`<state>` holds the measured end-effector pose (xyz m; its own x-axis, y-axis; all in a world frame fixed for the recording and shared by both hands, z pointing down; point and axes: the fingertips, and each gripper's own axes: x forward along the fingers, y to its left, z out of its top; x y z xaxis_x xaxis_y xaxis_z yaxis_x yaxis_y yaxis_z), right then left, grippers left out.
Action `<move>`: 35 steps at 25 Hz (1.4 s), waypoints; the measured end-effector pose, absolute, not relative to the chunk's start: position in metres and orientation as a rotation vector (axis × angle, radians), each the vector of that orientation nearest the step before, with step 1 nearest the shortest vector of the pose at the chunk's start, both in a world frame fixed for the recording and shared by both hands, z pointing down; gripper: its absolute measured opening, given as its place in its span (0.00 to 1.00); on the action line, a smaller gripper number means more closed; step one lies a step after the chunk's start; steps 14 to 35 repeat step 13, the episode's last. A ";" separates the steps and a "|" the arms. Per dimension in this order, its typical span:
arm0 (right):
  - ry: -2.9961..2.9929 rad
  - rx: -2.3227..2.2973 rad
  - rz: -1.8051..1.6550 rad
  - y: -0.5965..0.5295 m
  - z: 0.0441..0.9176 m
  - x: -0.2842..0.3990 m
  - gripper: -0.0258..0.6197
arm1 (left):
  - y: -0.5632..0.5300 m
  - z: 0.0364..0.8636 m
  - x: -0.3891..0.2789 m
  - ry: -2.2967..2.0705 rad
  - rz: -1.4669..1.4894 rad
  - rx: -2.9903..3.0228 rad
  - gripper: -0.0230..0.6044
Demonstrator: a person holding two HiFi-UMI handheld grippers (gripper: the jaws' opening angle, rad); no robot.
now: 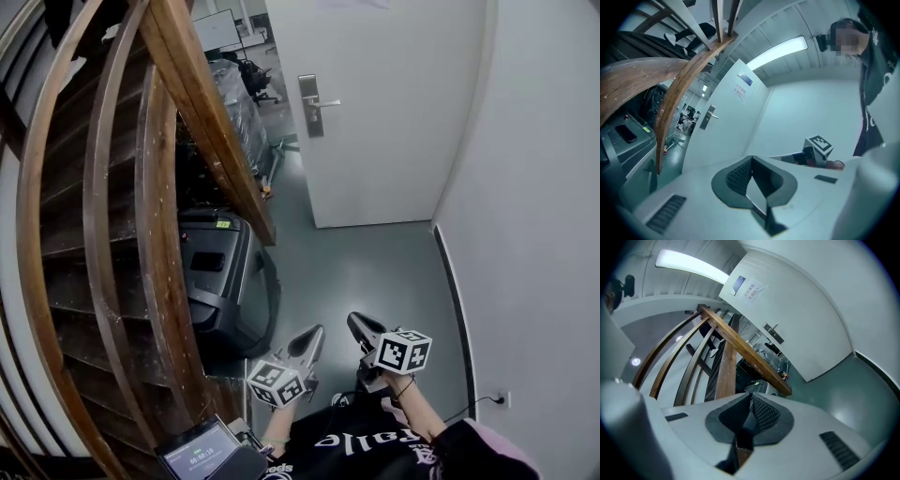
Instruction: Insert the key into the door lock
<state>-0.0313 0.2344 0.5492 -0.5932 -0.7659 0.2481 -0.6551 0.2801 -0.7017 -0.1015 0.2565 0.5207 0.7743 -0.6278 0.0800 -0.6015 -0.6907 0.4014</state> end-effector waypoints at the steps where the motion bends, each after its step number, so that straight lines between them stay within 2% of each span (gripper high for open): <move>1: 2.400 -1.345 -1.209 0.236 0.549 -0.032 0.09 | 0.259 0.521 -0.104 -0.932 -0.089 2.558 0.04; 13: 2.429 -1.345 -1.204 0.234 0.545 -0.054 0.09 | 0.260 0.519 -0.129 -0.962 -0.121 2.542 0.04; 35: 2.429 -1.345 -1.204 0.234 0.545 -0.054 0.09 | 0.260 0.519 -0.129 -0.962 -0.121 2.542 0.04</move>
